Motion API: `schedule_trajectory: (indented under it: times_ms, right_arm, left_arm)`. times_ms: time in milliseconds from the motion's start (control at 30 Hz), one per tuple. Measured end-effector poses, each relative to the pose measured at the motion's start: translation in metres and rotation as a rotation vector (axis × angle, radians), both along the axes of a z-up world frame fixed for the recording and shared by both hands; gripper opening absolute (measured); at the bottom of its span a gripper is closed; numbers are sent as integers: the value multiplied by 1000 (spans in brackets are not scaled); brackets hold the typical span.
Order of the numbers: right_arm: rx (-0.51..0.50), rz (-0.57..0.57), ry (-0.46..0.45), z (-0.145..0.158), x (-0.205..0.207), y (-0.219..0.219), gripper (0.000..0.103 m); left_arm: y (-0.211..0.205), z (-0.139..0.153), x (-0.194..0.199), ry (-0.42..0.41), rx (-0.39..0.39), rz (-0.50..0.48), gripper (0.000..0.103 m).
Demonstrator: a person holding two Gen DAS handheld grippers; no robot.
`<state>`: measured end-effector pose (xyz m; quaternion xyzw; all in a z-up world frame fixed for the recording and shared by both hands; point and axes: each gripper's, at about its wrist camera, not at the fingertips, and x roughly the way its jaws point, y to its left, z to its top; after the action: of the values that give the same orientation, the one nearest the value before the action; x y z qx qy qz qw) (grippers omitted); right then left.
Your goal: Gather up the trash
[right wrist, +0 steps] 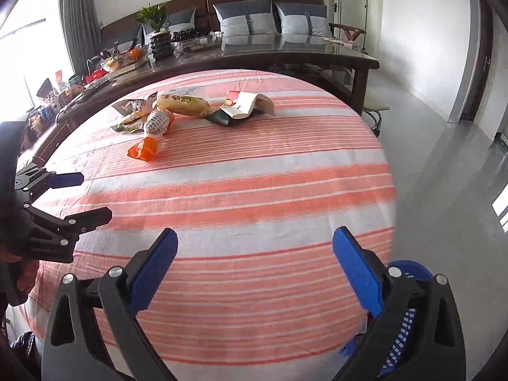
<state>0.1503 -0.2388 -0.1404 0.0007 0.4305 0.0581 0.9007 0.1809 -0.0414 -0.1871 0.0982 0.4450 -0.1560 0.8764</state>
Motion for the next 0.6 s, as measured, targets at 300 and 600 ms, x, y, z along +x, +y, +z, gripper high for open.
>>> schedule_trajectory:
  times_ms: [300,600]
  right_arm:
    - [-46,-25,111,-28,69,54,98]
    - [-43,-26,111,-29,68,52,99]
  left_arm:
    - [40,-7,43,28,-27,62,98]
    - [33,-8,64,27,-19,37,99]
